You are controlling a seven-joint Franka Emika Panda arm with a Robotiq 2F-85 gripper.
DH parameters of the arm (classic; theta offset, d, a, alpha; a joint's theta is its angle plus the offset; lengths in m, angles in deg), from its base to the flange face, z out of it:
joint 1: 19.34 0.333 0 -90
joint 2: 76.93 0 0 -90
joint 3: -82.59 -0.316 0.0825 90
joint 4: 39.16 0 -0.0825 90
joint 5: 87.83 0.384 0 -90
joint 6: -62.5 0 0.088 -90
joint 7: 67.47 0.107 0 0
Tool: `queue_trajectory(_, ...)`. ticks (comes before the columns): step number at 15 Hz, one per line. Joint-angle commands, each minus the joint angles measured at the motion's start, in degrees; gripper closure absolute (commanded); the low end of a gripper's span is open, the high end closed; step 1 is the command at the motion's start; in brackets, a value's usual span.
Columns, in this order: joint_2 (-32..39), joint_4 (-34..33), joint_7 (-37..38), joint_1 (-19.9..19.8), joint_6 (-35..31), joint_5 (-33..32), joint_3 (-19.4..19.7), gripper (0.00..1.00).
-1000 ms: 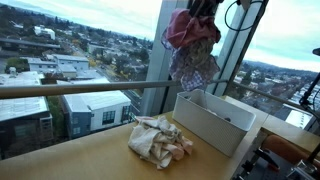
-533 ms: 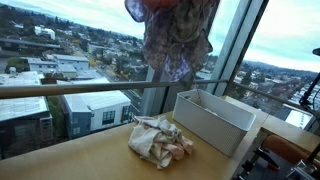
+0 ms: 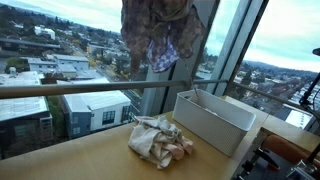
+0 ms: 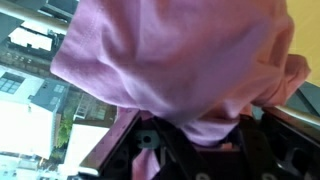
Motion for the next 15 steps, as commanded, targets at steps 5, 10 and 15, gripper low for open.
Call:
queue_trajectory(5, 10.3, -20.0, -1.1, 6.8, 8.5, -4.1, 0.5, 0.95)
queue_trajectory(10, 12.8, -22.2, -2.5, 8.6, 8.6, -1.7, 4.2, 0.95)
queue_trajectory(15, 14.6, -19.3, -2.6, 1.8, 7.9, -0.2, 4.2, 0.95)
